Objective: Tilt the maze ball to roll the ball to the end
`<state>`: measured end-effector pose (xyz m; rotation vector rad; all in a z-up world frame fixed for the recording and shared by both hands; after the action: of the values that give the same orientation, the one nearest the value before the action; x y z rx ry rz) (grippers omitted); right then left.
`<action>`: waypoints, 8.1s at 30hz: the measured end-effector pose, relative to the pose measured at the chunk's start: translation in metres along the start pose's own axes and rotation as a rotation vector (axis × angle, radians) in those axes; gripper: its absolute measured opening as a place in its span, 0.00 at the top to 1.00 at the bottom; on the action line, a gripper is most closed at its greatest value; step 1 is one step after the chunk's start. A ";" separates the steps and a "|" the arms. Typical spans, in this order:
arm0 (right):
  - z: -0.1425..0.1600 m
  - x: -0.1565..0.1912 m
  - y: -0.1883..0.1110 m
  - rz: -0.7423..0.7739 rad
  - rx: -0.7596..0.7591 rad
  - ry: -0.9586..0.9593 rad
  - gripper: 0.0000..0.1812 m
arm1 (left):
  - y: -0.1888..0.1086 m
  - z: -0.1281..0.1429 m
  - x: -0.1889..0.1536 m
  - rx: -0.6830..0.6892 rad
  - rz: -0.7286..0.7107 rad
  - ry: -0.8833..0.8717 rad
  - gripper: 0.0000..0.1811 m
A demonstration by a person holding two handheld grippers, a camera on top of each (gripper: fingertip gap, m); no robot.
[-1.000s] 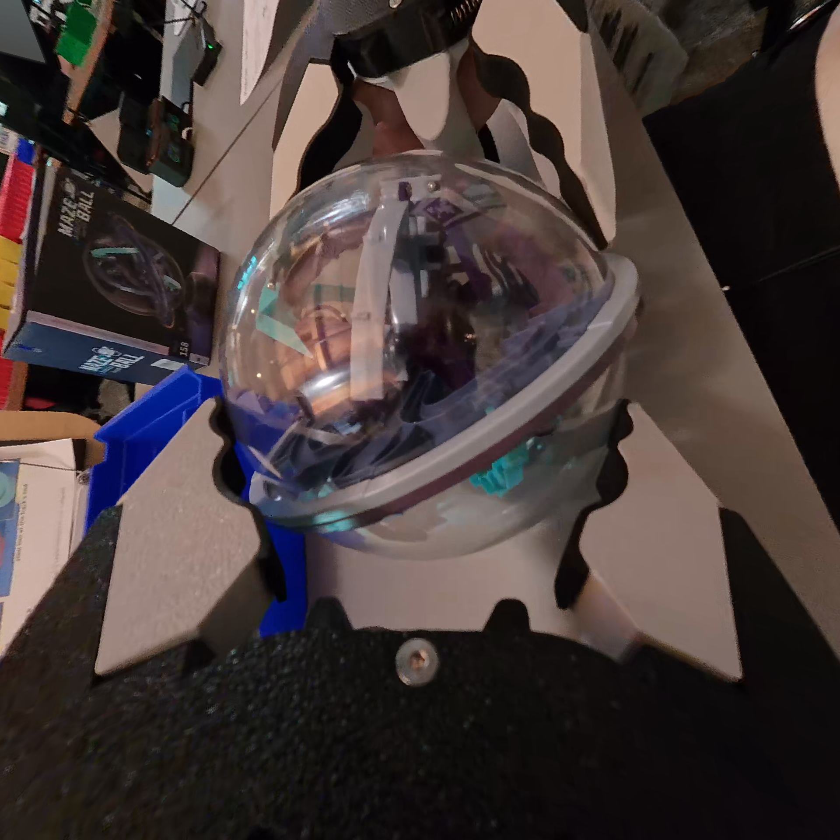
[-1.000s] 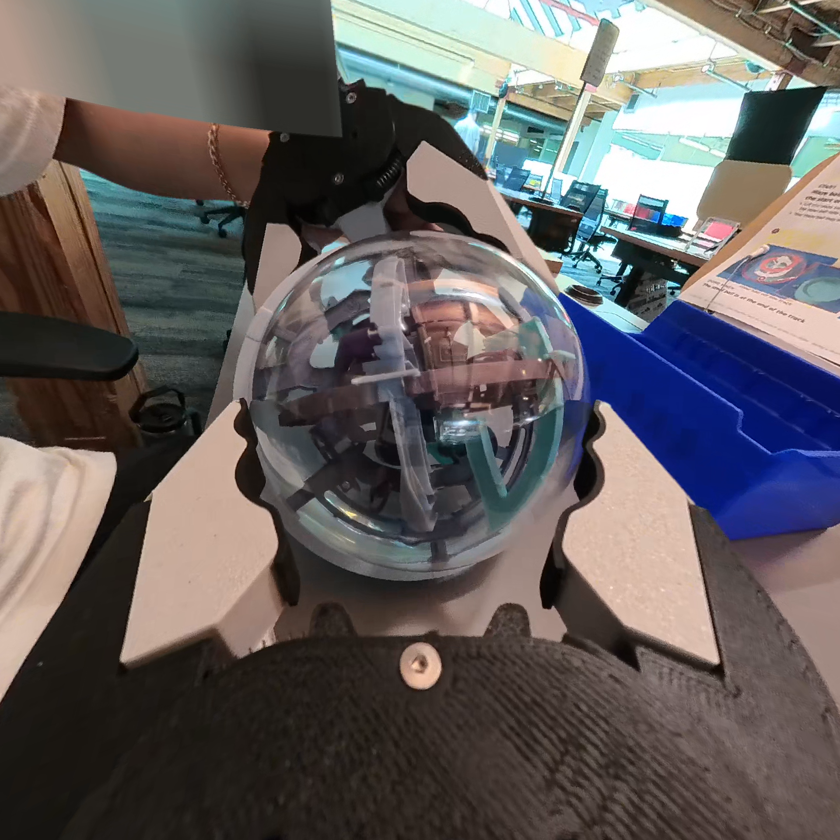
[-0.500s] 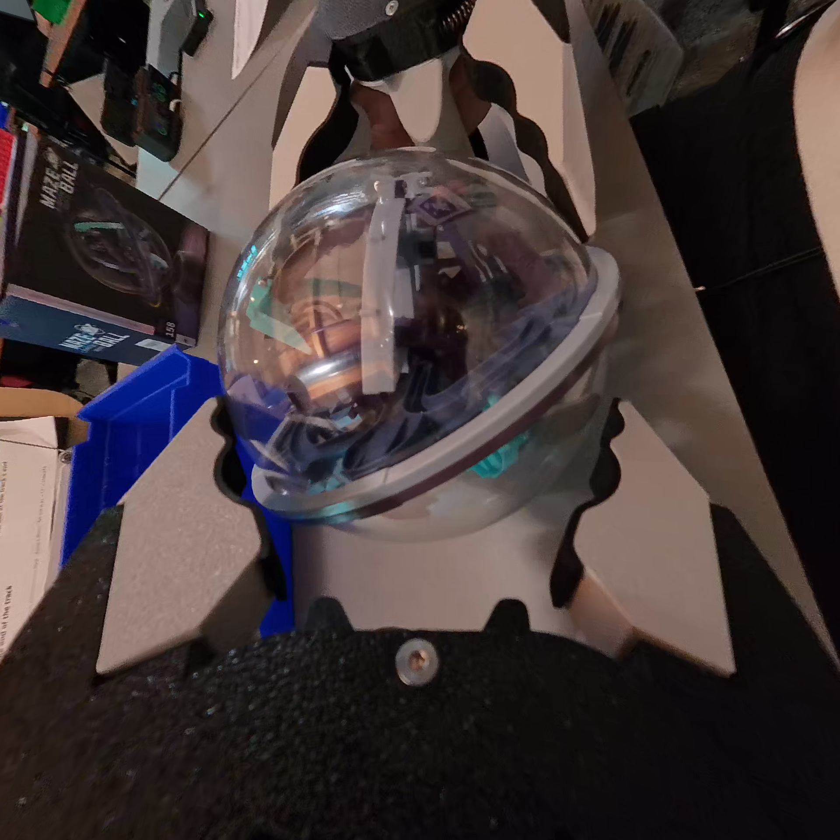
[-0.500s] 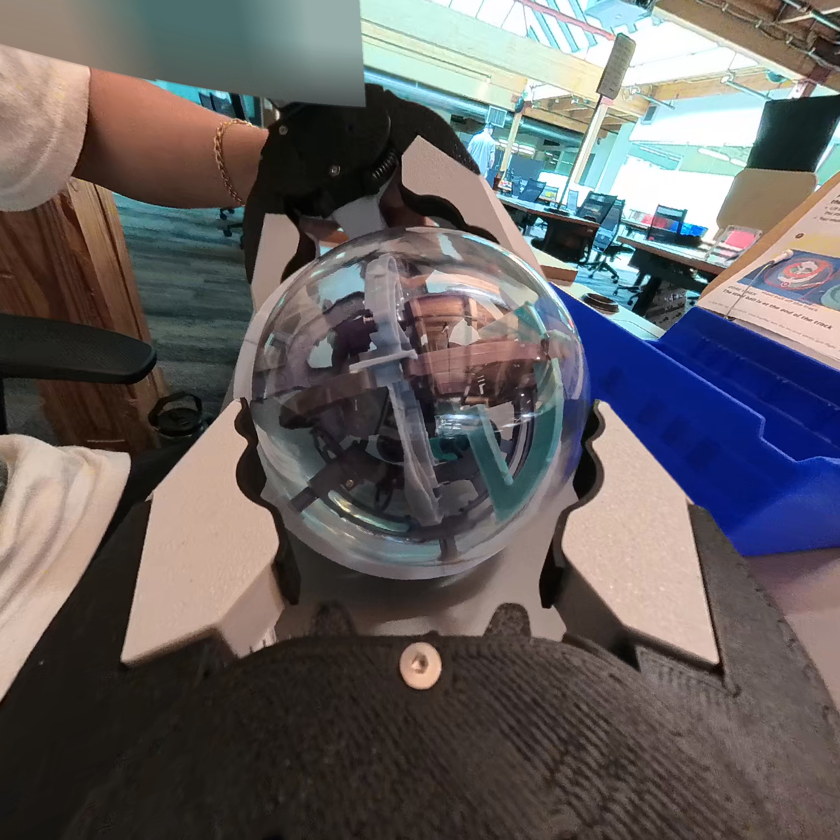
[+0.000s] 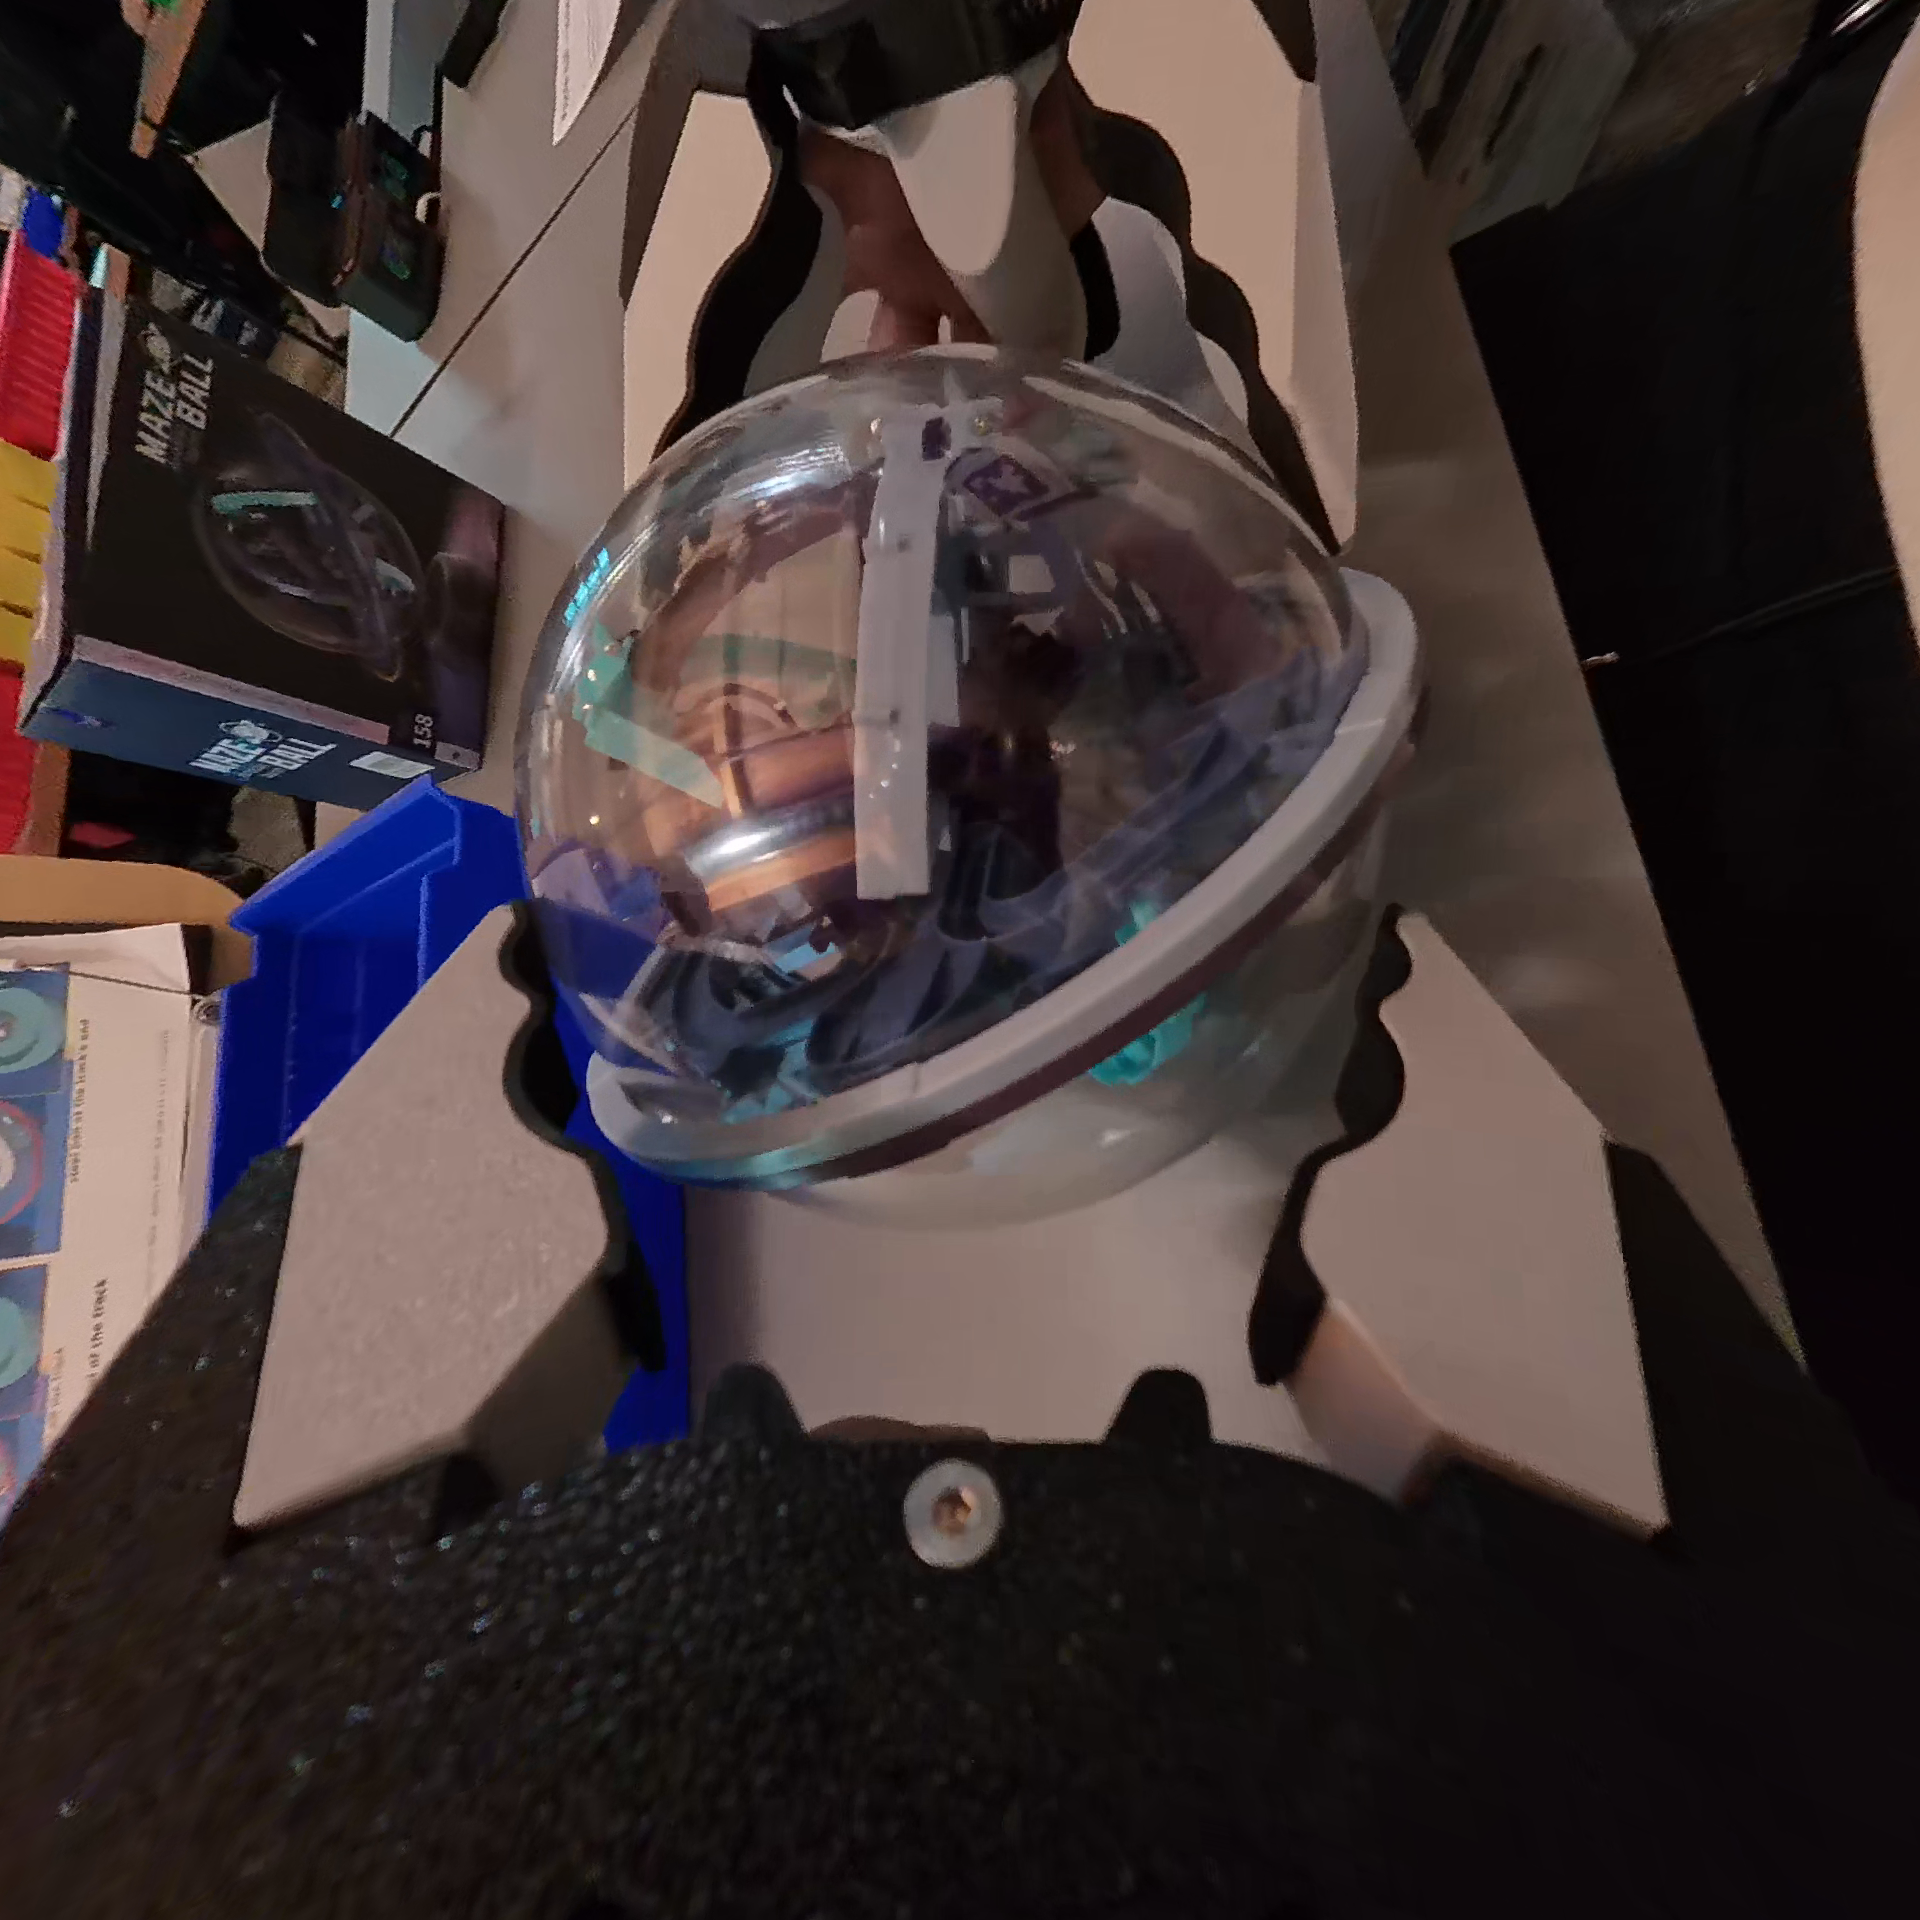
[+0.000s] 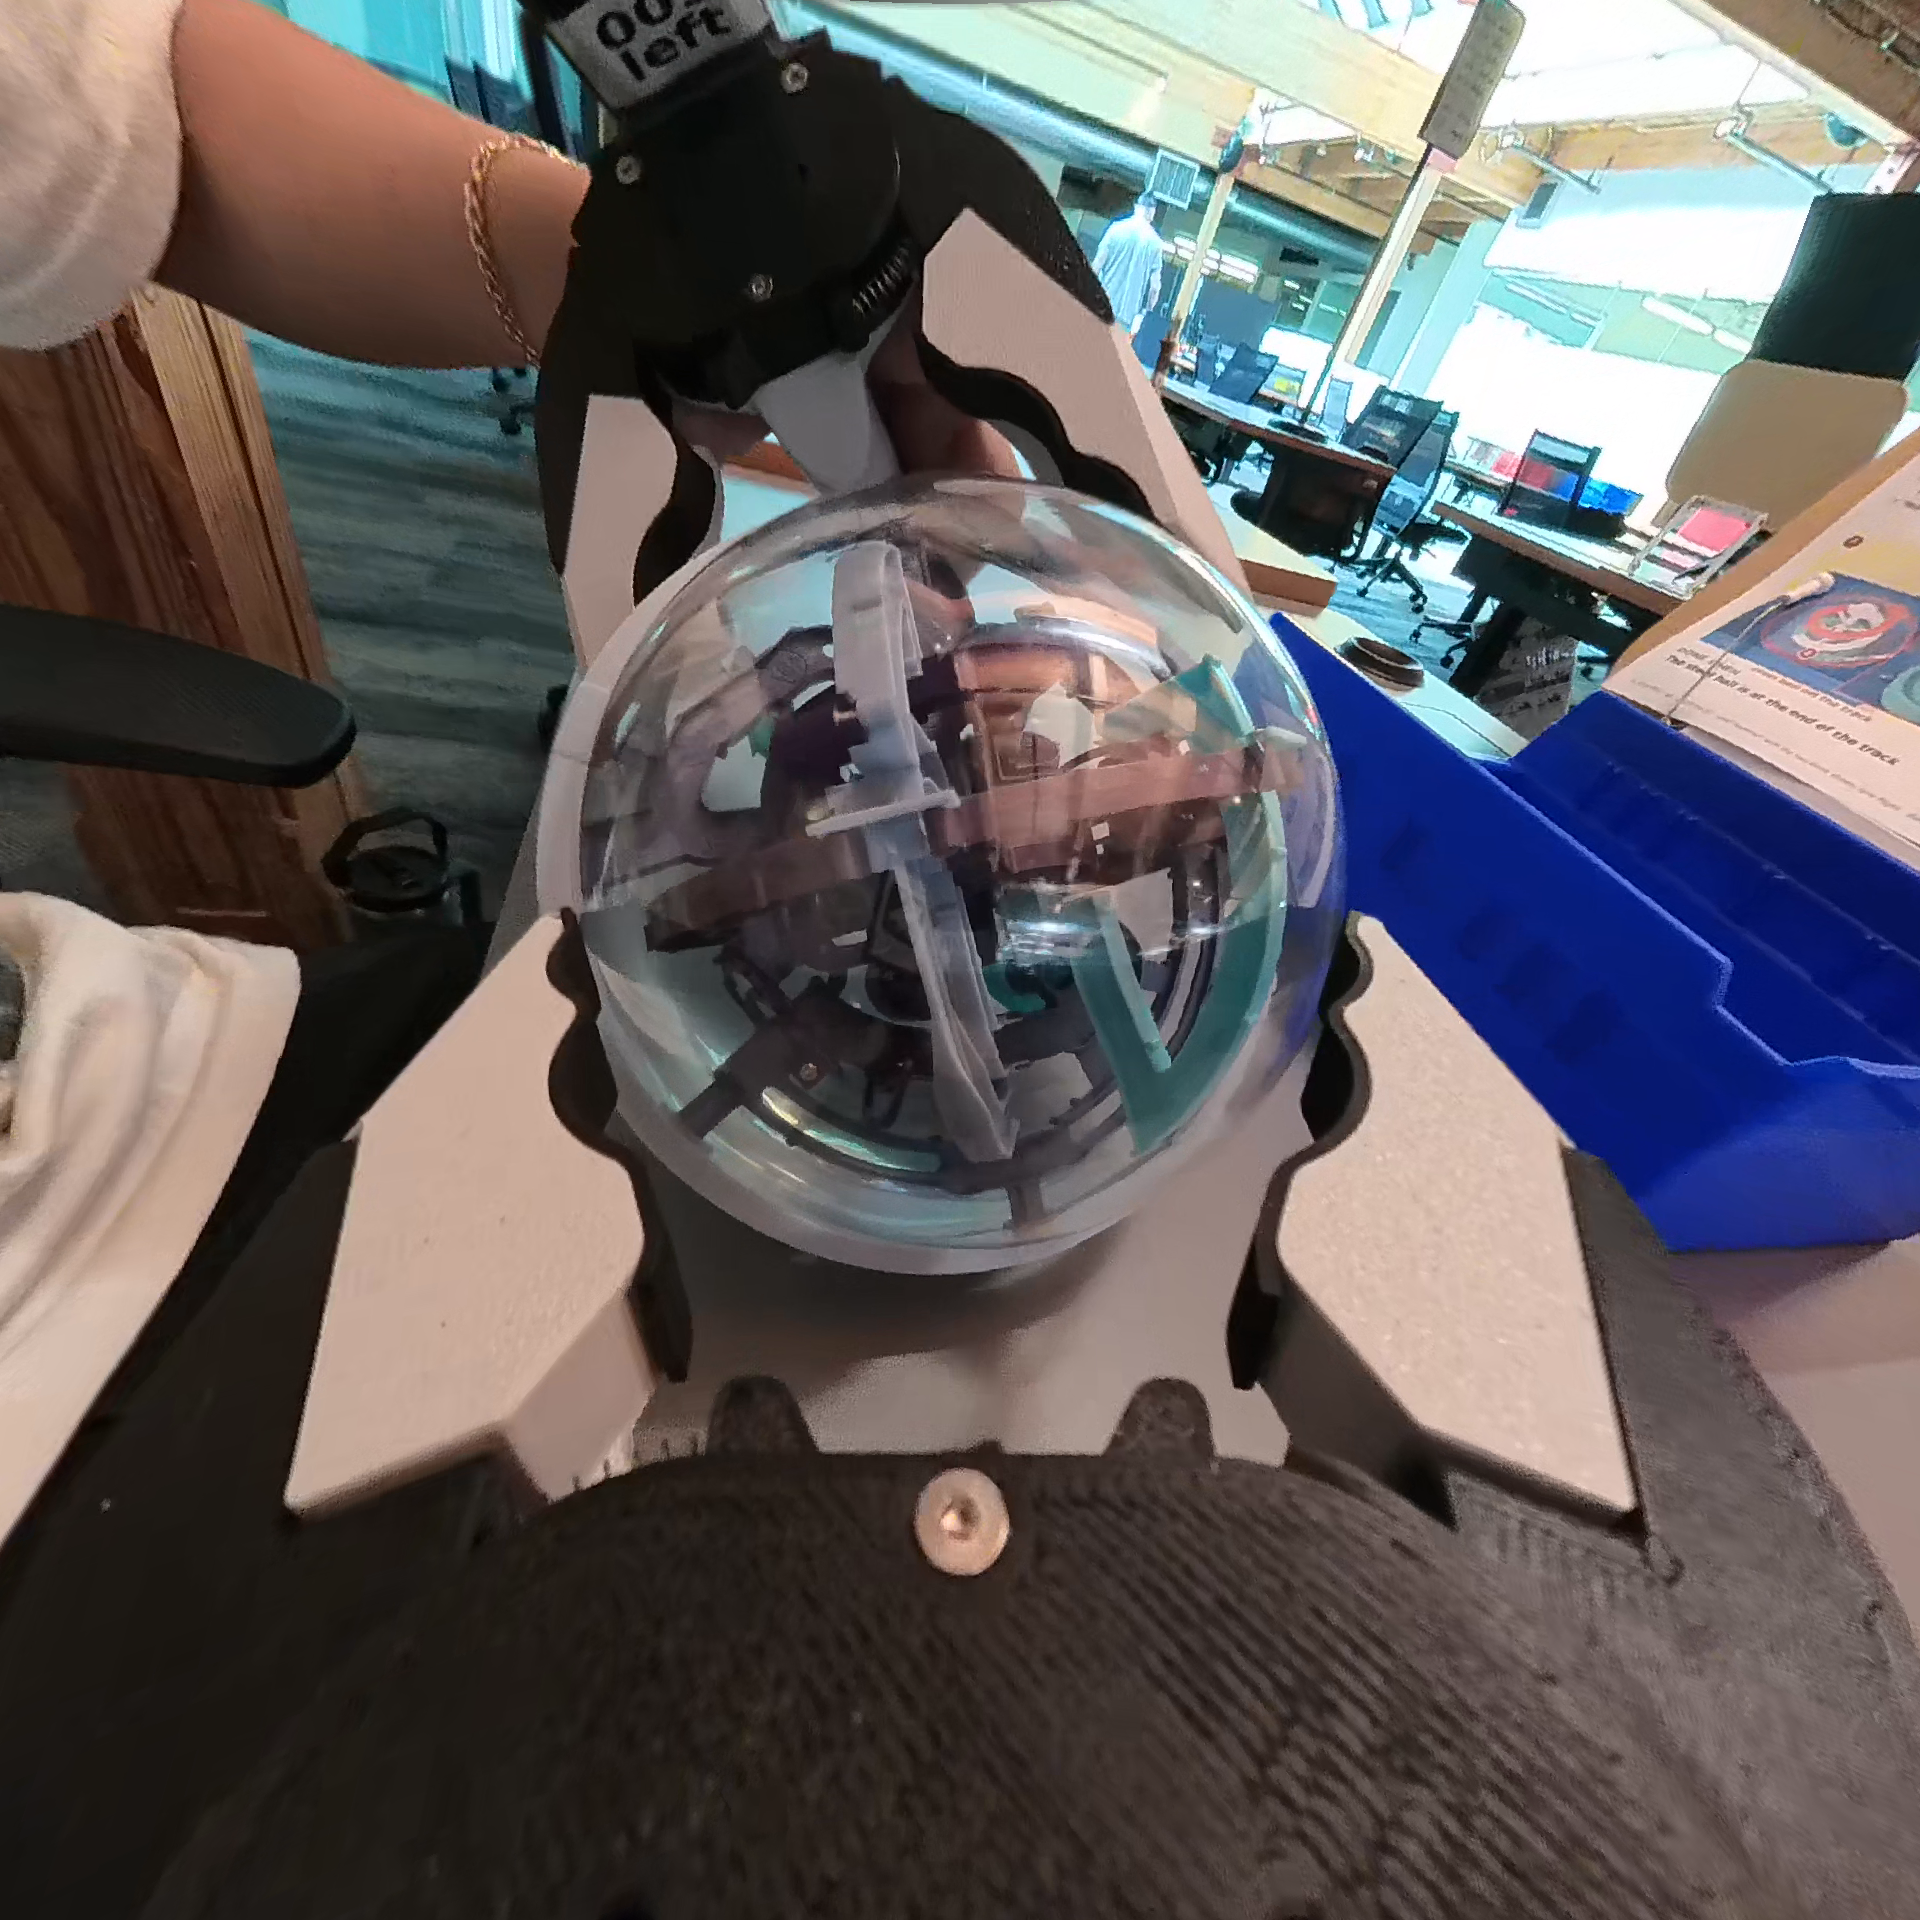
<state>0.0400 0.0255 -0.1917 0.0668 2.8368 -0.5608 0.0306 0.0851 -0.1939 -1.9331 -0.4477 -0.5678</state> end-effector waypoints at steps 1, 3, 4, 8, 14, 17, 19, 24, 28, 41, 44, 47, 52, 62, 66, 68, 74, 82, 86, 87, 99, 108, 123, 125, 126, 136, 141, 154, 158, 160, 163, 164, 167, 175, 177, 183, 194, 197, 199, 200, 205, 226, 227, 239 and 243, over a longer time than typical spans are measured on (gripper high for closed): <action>0.000 0.001 0.000 0.006 0.009 -0.010 0.25 | 0.000 0.000 -0.001 0.006 -0.014 0.005 0.19; -0.002 0.005 -0.001 0.018 0.021 -0.030 0.25 | 0.000 0.000 -0.004 0.020 -0.033 0.005 0.19; -0.002 0.007 -0.001 0.026 0.026 -0.043 0.25 | -0.001 0.000 -0.005 0.027 -0.039 -0.004 0.19; -0.009 0.017 -0.002 0.051 0.037 -0.093 0.25 | -0.002 0.000 -0.013 0.061 -0.059 -0.043 0.18; -0.008 0.023 -0.001 0.065 0.061 -0.155 0.23 | -0.004 -0.003 -0.020 0.076 -0.141 -0.073 0.18; -0.006 0.024 -0.002 0.055 0.062 -0.168 0.23 | -0.008 -0.007 -0.022 0.040 -0.141 -0.092 0.19; -0.005 0.026 -0.003 0.057 0.052 -0.178 0.23 | -0.011 -0.011 -0.025 0.009 -0.116 -0.110 0.19; -0.001 0.028 -0.006 0.064 0.029 -0.210 0.23 | -0.018 -0.021 -0.030 -0.066 -0.046 -0.137 0.16; 0.000 0.029 -0.008 0.061 0.027 -0.228 0.23 | -0.026 -0.026 -0.031 -0.131 0.025 -0.168 0.18; 0.003 0.021 -0.001 0.065 0.065 -0.245 0.26 | -0.014 -0.009 -0.011 -0.132 0.138 -0.440 0.19; 0.002 0.019 -0.001 0.064 0.059 -0.217 0.27 | -0.009 -0.006 -0.011 -0.106 0.140 -0.453 0.17; -0.001 0.021 -0.004 0.041 0.033 -0.165 0.27 | -0.008 -0.006 -0.011 -0.126 0.159 -0.510 0.17; -0.015 0.025 -0.008 0.007 -0.036 -0.048 0.26 | -0.007 -0.004 -0.010 -0.138 0.148 -0.583 0.17; -0.017 0.015 0.002 0.037 -0.038 -0.061 0.25 | -0.004 -0.007 -0.009 -0.129 0.055 -0.682 0.17; -0.014 0.013 -0.002 -0.005 -0.037 -0.072 0.25 | -0.004 -0.013 -0.009 -0.137 -0.027 -0.714 0.17; -0.013 0.012 -0.003 -0.028 -0.038 -0.078 0.25 | -0.004 -0.015 -0.009 -0.149 -0.058 -0.735 0.17; -0.012 0.007 -0.007 -0.052 -0.032 -0.046 0.27 | -0.002 -0.012 -0.008 -0.210 -0.080 -0.840 0.17; -0.007 -0.003 -0.010 -0.095 -0.059 -0.003 0.28 | 0.007 -0.011 -0.007 -0.273 -0.100 -0.962 0.17; -0.003 -0.006 -0.009 -0.124 -0.050 0.006 0.26 | 0.005 -0.012 -0.006 -0.261 -0.110 -0.913 0.19; -0.001 -0.007 -0.009 -0.124 -0.035 -0.003 0.26 | 0.003 -0.012 -0.005 -0.256 -0.117 -0.884 0.20; -0.001 -0.014 -0.004 -0.184 -0.012 -0.004 0.26 | -0.003 0.014 -0.012 -0.120 -0.030 -0.412 0.24; -0.006 -0.013 0.002 -0.193 -0.003 -0.019 0.26 | 0.013 0.011 0.001 -0.114 0.024 -0.205 0.15; 0.001 -0.006 -0.009 0.044 0.110 -0.080 0.26 | 0.015 -0.007 0.005 0.002 -0.091 -0.408 0.18; 0.004 -0.008 -0.007 0.058 0.135 -0.103 0.25 | 0.015 -0.009 0.003 -0.001 -0.102 -0.396 0.18; 0.003 -0.007 -0.007 0.057 0.134 -0.109 0.25 | 0.015 -0.009 0.002 -0.004 -0.102 -0.389 0.17; -0.002 0.001 -0.003 0.050 0.127 -0.213 0.25 | -0.011 -0.009 0.002 -0.215 0.073 -0.418 0.22; -0.003 0.003 0.000 0.050 0.143 -0.252 0.25 | -0.017 -0.013 0.021 -0.358 0.237 -0.480 0.23; 0.005 0.002 0.006 0.078 0.167 -0.276 0.26 | 0.005 -0.013 0.018 -0.319 0.408 -0.472 0.14; 0.004 0.003 0.008 0.066 0.152 -0.264 0.26 | 0.003 -0.010 0.017 -0.331 0.381 -0.491 0.14; 0.004 0.003 0.009 0.061 0.145 -0.253 0.26 | 0.002 -0.008 0.016 -0.350 0.355 -0.492 0.14; 0.005 0.001 0.009 0.071 0.135 -0.232 0.26 | 0.002 -0.002 0.013 -0.365 0.281 -0.454 0.14; 0.005 0.001 0.009 0.077 0.127 -0.222 0.26 | 0.003 0.000 0.011 -0.360 0.254 -0.441 0.14; 0.000 0.001 0.007 0.071 0.094 -0.187 0.26 | 0.008 0.007 0.005 -0.340 0.224 -0.435 0.14; 0.002 0.001 0.008 0.071 0.112 -0.195 0.24 | 0.008 0.005 0.003 -0.358 0.184 -0.453 0.14; 0.002 0.001 0.008 0.071 0.114 -0.190 0.24 | 0.008 0.005 0.004 -0.346 0.187 -0.454 0.14; 0.004 -0.001 0.007 0.069 0.108 -0.175 0.24 | 0.009 0.003 0.005 -0.332 0.198 -0.457 0.14; 0.007 0.000 0.005 0.078 0.092 -0.172 0.24 | 0.010 0.000 0.005 -0.304 0.196 -0.442 0.14; 0.008 0.000 0.004 0.087 0.090 -0.174 0.24 | 0.010 -0.001 0.005 -0.295 0.194 -0.432 0.14; 0.008 0.001 0.003 0.096 0.085 -0.176 0.24 | 0.010 -0.002 0.005 -0.284 0.193 -0.420 0.14; 0.009 0.002 0.003 0.102 0.082 -0.176 0.24 | 0.010 -0.002 0.005 -0.279 0.192 -0.413 0.14; 0.011 0.004 0.001 0.134 0.095 -0.192 0.24 | 0.010 -0.005 0.003 -0.247 0.189 -0.377 0.14; 0.024 0.011 -0.003 0.216 0.166 -0.189 0.28 | 0.007 -0.014 0.001 -0.158 0.234 -0.265 0.14; 0.024 0.011 -0.004 0.217 0.167 -0.187 0.29 | 0.007 -0.014 0.001 -0.156 0.237 -0.261 0.14; 0.037 0.011 -0.005 0.222 0.241 -0.142 0.31 | 0.007 -0.023 0.005 -0.182 0.295 -0.250 0.14; 0.038 0.009 -0.006 0.224 0.251 -0.136 0.32 | 0.008 -0.023 0.006 -0.177 0.308 -0.252 0.14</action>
<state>0.0395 0.0057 -0.2259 0.3716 2.5688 -0.8311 0.0352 0.0609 -0.1884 -2.2027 -0.2541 -0.1688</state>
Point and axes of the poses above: each gripper's, where its closed fingertips meet, y out along the fingers, z out of its underside, x = y × z across the jaws, the point moved 2 cm from there along -y, back along the fingers, and after that the axes turned 15 degrees about x, right-handed, at the moved point
